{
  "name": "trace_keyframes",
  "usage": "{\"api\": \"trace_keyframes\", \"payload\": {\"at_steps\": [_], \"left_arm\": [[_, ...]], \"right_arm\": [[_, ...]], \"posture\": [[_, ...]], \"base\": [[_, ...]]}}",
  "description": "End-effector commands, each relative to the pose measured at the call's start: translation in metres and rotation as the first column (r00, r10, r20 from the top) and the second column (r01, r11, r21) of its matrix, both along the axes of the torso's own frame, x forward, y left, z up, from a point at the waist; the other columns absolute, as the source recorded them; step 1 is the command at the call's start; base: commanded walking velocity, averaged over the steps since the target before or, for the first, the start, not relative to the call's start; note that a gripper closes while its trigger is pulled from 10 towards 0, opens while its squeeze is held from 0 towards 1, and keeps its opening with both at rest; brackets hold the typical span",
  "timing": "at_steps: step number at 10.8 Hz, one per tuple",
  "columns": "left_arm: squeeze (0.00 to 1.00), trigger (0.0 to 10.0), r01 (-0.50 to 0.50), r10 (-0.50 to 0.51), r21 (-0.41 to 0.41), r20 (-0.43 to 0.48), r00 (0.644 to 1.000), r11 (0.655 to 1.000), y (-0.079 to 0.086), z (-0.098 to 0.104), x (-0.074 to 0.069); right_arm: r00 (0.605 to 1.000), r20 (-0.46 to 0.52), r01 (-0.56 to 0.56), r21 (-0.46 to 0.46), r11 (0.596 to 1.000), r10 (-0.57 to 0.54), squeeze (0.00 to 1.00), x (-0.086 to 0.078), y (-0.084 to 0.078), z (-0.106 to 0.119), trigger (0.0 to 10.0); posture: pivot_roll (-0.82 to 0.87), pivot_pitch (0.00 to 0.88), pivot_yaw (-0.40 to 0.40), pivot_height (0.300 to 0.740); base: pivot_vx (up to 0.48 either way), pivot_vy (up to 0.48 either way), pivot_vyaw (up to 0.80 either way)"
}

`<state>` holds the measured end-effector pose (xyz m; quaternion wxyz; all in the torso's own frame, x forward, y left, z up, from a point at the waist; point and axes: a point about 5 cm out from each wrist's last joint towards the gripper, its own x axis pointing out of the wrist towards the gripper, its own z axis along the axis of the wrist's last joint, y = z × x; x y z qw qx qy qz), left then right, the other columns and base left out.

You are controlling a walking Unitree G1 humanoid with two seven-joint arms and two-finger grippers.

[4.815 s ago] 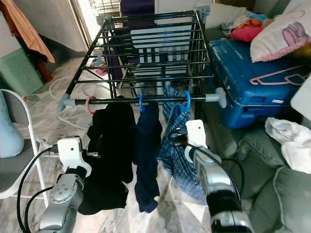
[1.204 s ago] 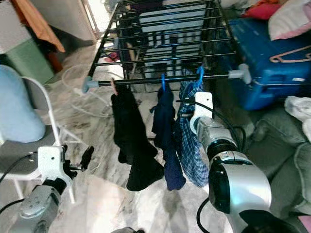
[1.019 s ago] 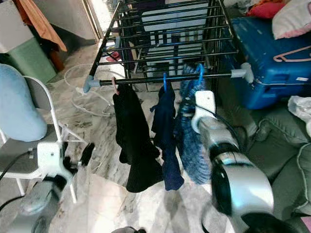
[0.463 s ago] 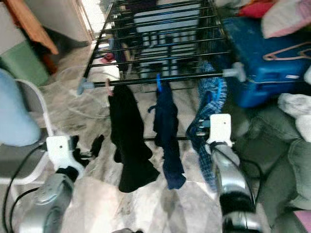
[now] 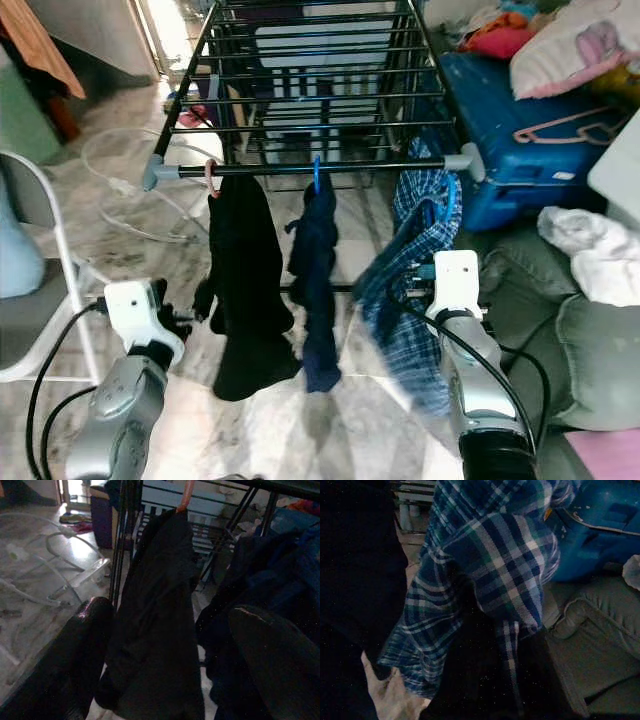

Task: Hang hanger

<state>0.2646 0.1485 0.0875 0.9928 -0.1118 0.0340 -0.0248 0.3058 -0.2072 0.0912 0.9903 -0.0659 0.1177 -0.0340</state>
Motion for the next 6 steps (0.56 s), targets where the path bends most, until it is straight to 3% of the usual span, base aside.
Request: {"api": "trace_keyframes", "payload": {"at_steps": [1, 4, 6], "left_arm": [[0.0, 10.0, 0.003, -0.003, 0.017, 0.013, 1.0, 1.0, 0.0, 0.0, 0.004], [0.0, 10.0, 0.013, -0.014, 0.035, 0.007, 1.0, 0.999, 0.003, -0.004, 0.006], [0.0, 10.0, 0.024, -0.023, 0.038, -0.013, 1.0, 0.999, 0.001, -0.01, 0.002]], "right_arm": [[0.999, 0.03, -0.023, -0.01, 1.0, 0.023, 0.0, 0.002, 0.007, 0.008, 10.0], [1.0, 0.008, -0.02, 0.029, 0.999, 0.02, 0.0, -0.001, 0.016, 0.003, 10.0], [1.0, 0.007, -0.003, 0.045, 0.999, 0.003, 0.0, -0.002, 0.016, 0.002, 10.0]], "posture": [[-0.14, 0.0, 0.01, 0.74], [-0.15, 0.0, 0.055, 0.74], [-0.15, 0.0, 0.077, 0.74]], "base": [[0.0, 0.251, 0.0], [0.0, 0.394, 0.0], [0.0, 0.48, -0.54]]}}
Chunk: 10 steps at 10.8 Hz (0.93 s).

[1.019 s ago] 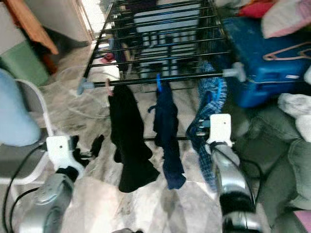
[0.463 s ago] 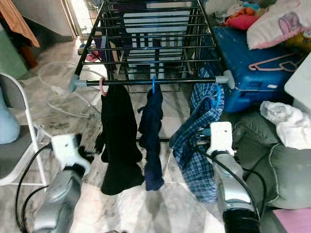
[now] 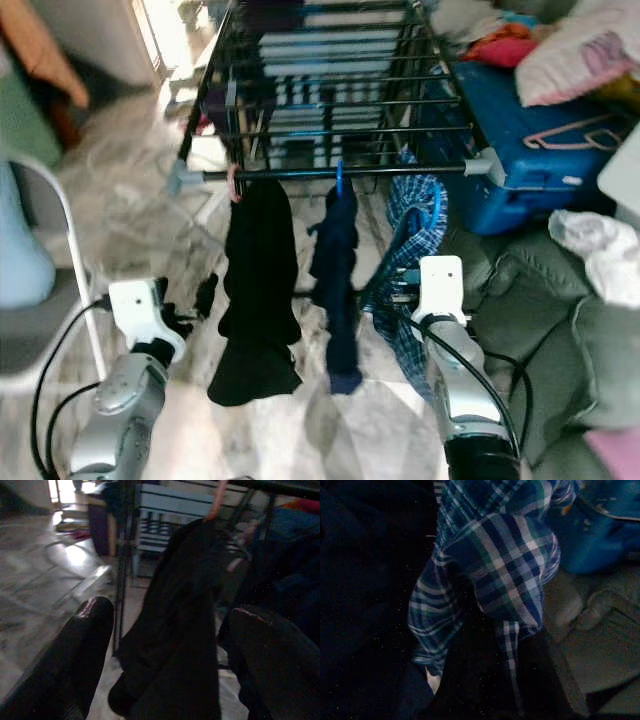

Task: Hang hanger

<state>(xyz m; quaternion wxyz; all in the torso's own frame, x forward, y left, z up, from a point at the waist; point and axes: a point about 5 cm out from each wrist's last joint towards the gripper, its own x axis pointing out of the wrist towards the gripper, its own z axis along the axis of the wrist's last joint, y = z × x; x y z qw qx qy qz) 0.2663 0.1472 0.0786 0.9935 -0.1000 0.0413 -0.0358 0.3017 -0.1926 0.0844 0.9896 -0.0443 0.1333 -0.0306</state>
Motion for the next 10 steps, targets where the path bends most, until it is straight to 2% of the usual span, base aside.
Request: {"api": "trace_keyframes", "payload": {"at_steps": [1, 3, 6, 8, 10], "left_arm": [[0.0, 10.0, 0.003, -0.003, 0.017, -0.005, 1.0, 1.0, 0.002, -0.001, 0.002], [0.0, 10.0, 0.022, -0.023, 0.026, 0.014, 1.0, 0.999, 0.003, 0.003, 0.006], [0.0, 10.0, 0.059, -0.06, 0.019, 0.048, 0.997, 0.998, -0.002, 0.006, 0.003], [0.0, 10.0, 0.102, -0.102, 0.003, 0.09, 0.991, 0.995, -0.008, 0.01, -0.001], [0.0, 10.0, 0.1, -0.099, 0.002, 0.109, 0.989, 0.995, -0.006, 0.014, 0.001]], "right_arm": [[0.999, 0.037, 0.002, 0.003, 1.0, -0.002, 0.0, 0.002, 0.002, 0.009, 10.0], [0.999, 0.04, 0.009, 0.026, 1.0, -0.01, 0.0, 0.004, 0.007, 0.008, 10.0], [0.999, 0.038, -0.003, 0.028, 1.0, 0.002, 0.0, 0.004, 0.012, 0.008, 10.0], [0.999, 0.04, -0.009, 0.025, 1.0, 0.008, 0.0, 0.004, 0.013, 0.008, 10.0], [0.999, 0.035, -0.042, 0.026, 0.999, 0.041, 0.0, 0.004, 0.017, 0.008, 10.0]], "posture": [[-0.15, 0.0, 0.084, 0.74], [-0.15, 0.0, 0.1, 0.74], [-0.15, 0.0, 0.099, 0.74], [-0.14, 0.0, 0.094, 0.74], [-0.14, 0.0, 0.088, 0.74]], "base": [[0.0, 0.48, -0.52], [0.0, 0.403, -0.56], [0.0, 0.0, -0.76], [0.0, 0.0, 0.0], [0.383, 0.0, 0.0]]}}
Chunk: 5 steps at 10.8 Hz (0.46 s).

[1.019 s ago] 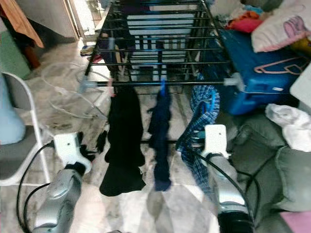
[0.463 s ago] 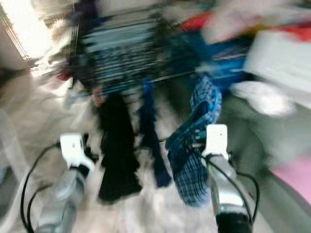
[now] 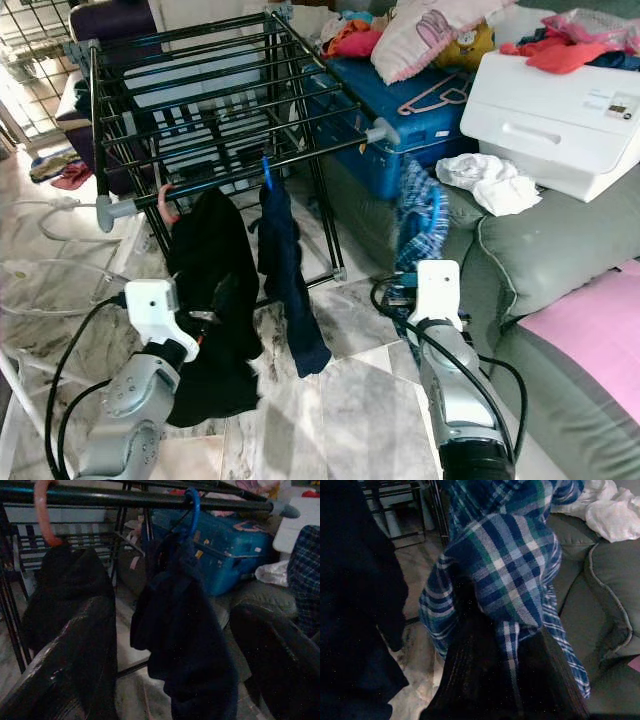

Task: Hang hanger

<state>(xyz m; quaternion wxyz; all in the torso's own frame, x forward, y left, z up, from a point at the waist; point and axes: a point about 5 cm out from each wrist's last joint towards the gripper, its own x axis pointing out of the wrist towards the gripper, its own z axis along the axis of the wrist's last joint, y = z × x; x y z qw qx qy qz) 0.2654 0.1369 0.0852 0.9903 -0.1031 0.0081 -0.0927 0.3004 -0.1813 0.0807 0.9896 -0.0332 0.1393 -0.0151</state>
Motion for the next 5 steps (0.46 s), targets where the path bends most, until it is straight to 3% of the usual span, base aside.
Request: {"api": "trace_keyframes", "payload": {"at_steps": [1, 2, 5], "left_arm": [[0.0, 10.0, -0.007, 0.007, 0.004, 0.038, 0.999, 1.0, 0.0029, 0.0078, 0.0013], [0.0, 10.0, -0.004, 0.004, 0.002, 0.038, 0.999, 1.0, 0.0018, 0.0075, 0.0005], [0.0, 10.0, 0.003, -0.003, 0.003, 0.035, 0.999, 1.0, 0.0013, 0.0068, -0.0011]], "right_arm": [[0.999, 0.034, -0.043, 0.005, 0.999, 0.042, 0.0, 0.0044, 0.0079, 0.0101, 10.0], [0.998, 0.036, -0.053, -0.002, 0.999, 0.053, 0.0, 0.004, 0.009, 0.0104, 10.0], [0.997, 0.019, -0.077, 0.017, 0.997, 0.076, 0.0, 0.0028, 0.0127, 0.0079, 10.0]], "posture": [[-0.14, 0.0, 0.086, 0.74], [-0.14, 0.0, 0.086, 0.74], [-0.13, 0.0, 0.087, 0.74]], "base": [[0.442, 0.0, 0.0], [0.454, 0.0, 0.0], [0.465, 0.0, 0.6]]}}
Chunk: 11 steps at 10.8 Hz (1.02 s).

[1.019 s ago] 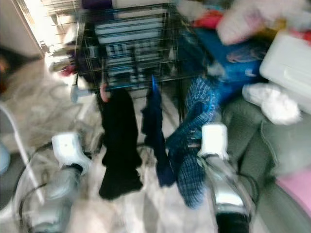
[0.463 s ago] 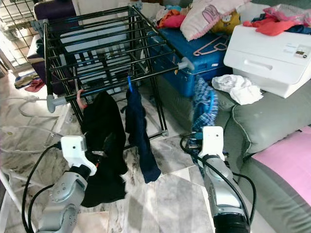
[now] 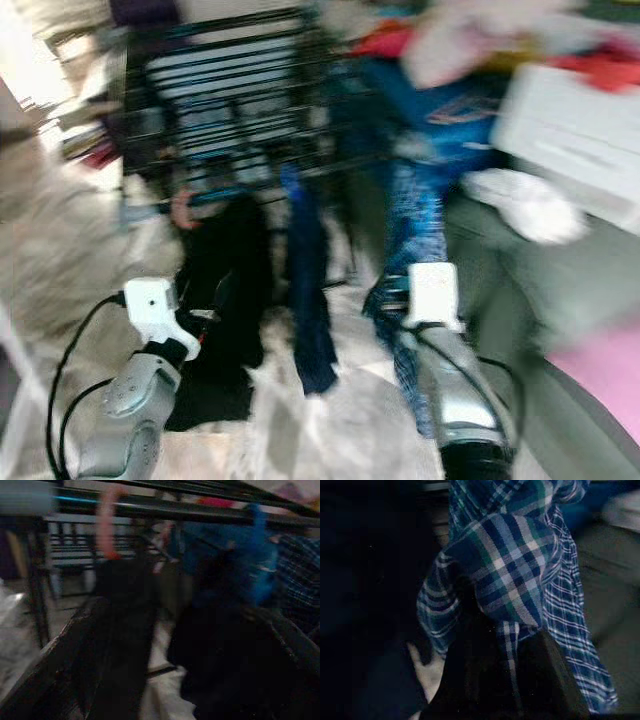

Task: Hang hanger

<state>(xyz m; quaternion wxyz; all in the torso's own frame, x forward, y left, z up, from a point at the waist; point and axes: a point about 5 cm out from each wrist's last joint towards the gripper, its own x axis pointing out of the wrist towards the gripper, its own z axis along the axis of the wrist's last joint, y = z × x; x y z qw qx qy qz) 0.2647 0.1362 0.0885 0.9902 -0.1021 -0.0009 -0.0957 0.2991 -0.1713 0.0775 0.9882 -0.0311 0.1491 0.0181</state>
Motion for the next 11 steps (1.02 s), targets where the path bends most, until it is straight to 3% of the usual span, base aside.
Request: {"api": "trace_keyframes", "payload": {"at_steps": [1, 4, 11], "left_arm": [[0.0, 10.0, -0.001, 0.0, 0.005, 0.014, 1.0, 1.0, 0.0018, 0.0032, -0.0004], [0.0, 10.0, -0.002, 0.001, 0.009, 0.005, 1.0, 1.0, 0.0016, 0.0019, -0.0009], [0.0, 10.0, -0.018, 0.019, 0.006, -0.025, 1.0, 1.0, 0.0038, -0.0023, -0.0047]], "right_arm": [[0.999, 0.033, -0.023, 0.011, 1.0, 0.023, 0.0, 0.0037, 0.0041, 0.0099, 10.0], [0.999, 0.011, -0.04, 0.014, 0.999, 0.04, 0.0, 0.002, 0.0061, 0.0064, 10.0], [0.996, -0.032, -0.078, 0.008, 0.997, 0.079, 0.0, 0.0078, 0.0035, 0.0052, 10.0]], "posture": [[-0.13, 0.0, 0.087, 0.74], [-0.13, 0.0, 0.08, 0.74], [-0.13, 0.0, 0.076, 0.74]], "base": [[0.461, 0.0, 0.59], [0.463, 0.0, 0.17], [0.0, 0.0, 0.0]]}}
